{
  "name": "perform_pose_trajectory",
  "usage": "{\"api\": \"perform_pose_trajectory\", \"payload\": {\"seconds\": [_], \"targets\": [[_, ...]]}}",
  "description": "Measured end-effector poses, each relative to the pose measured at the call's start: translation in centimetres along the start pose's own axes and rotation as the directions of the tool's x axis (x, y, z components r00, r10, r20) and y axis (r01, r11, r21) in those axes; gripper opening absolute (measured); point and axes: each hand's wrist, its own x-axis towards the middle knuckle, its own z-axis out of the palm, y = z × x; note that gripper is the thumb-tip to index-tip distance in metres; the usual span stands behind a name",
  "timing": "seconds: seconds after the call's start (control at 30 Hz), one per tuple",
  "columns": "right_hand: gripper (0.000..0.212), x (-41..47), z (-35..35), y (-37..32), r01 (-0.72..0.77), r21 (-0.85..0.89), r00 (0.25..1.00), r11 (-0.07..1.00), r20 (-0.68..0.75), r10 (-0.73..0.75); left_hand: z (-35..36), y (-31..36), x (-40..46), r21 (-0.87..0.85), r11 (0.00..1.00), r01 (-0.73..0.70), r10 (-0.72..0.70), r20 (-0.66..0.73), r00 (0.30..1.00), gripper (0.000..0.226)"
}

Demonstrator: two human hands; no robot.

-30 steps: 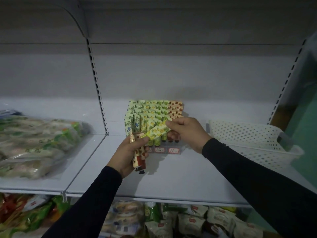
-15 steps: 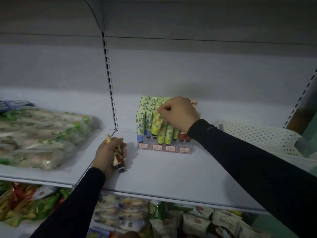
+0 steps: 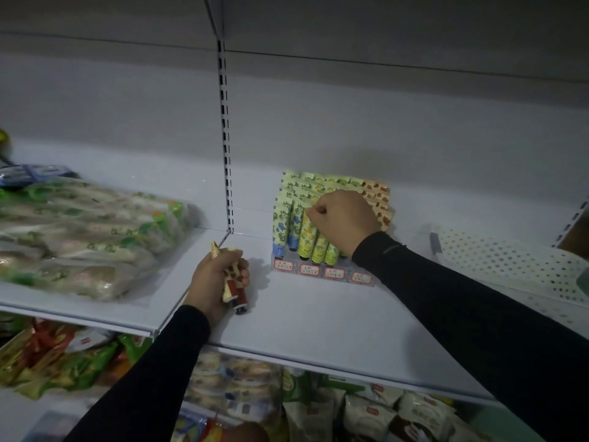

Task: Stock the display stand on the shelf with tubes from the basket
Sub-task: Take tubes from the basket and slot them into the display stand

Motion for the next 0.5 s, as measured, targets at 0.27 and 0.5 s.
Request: {"api": "perform_pose_trajectory", "payload": {"seconds": [0.27,0.5], "targets": [[0.044,-0.19,0.38,-0.28,-0.005,-0.078,1.0,0.997,0.008,0.005,-0.05,-0.09,0.09,-0.01,1.0,0.011,-0.011,0.003,1.0,0.008],[0.039,-0.03,0.16,-0.27,-0.073,-0.113,0.996,0.991,0.033,0.077,-0.09,-0.13,0.12,-0.006,1.0,0.009,-0.009,0.011,1.0,0.008]]}}
